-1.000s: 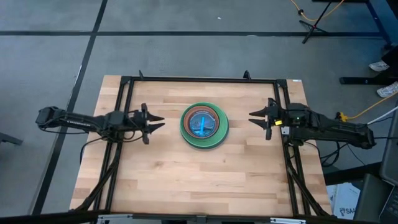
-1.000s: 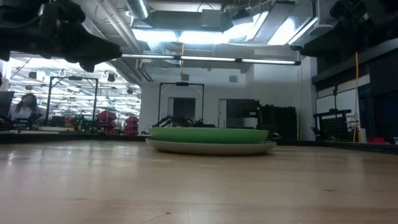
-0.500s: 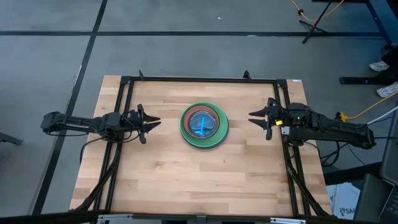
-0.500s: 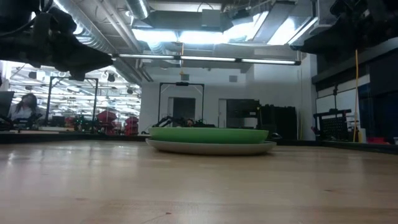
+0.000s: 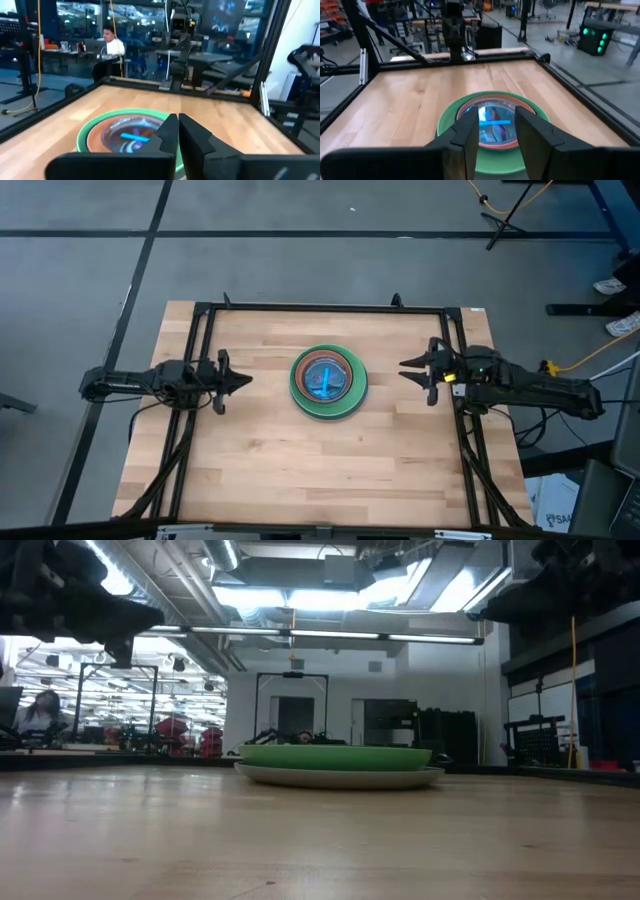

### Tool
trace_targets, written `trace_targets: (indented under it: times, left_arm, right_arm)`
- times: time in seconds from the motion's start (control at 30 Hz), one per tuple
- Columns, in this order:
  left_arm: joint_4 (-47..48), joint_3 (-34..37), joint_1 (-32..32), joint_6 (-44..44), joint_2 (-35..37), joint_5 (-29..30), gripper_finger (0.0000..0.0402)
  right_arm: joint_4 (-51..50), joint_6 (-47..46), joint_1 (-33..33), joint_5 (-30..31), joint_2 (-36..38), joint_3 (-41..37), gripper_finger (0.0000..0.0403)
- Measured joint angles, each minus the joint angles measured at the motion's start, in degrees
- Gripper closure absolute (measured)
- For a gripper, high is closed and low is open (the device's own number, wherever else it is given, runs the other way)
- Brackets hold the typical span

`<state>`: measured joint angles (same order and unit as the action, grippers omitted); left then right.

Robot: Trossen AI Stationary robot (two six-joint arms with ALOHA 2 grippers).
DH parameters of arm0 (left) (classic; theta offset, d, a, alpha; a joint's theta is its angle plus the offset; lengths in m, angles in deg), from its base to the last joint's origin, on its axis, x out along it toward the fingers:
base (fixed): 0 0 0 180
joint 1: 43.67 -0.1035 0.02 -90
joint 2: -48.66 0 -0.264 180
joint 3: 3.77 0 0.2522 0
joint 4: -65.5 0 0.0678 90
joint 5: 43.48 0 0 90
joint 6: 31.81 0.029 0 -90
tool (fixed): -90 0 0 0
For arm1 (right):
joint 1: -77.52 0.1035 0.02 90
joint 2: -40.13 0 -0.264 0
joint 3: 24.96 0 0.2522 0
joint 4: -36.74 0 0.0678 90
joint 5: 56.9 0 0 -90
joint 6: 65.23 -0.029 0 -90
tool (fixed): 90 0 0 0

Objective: Stack plastic plates
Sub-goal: Return to Home Position

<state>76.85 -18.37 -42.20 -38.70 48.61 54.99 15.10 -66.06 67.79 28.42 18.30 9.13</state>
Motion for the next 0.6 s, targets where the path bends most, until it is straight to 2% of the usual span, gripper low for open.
trace_targets:
  times: [0.4, 0.5, 0.6]
  left_arm:
    - [0.19, 0.37, 0.0, 2.93, -0.06, 1.05, 0.04]
    - [0.19, 0.37, 0.0, 3.25, -0.06, 1.01, 0.0399]
    - [0.19, 0.39, 0.0, 3.45, -0.06, 1.03, 0.0398]
  right_arm:
    - [14.92, -2.34, -0.02, -0.65, -0.06, -13.17, 0.0286]
    - [16.14, -2.4, -0.02, -0.8, -0.06, -15.36, 0.0306]
    - [17.05, -3.18, -0.02, -1.68, -0.01, -16.85, 0.0344]
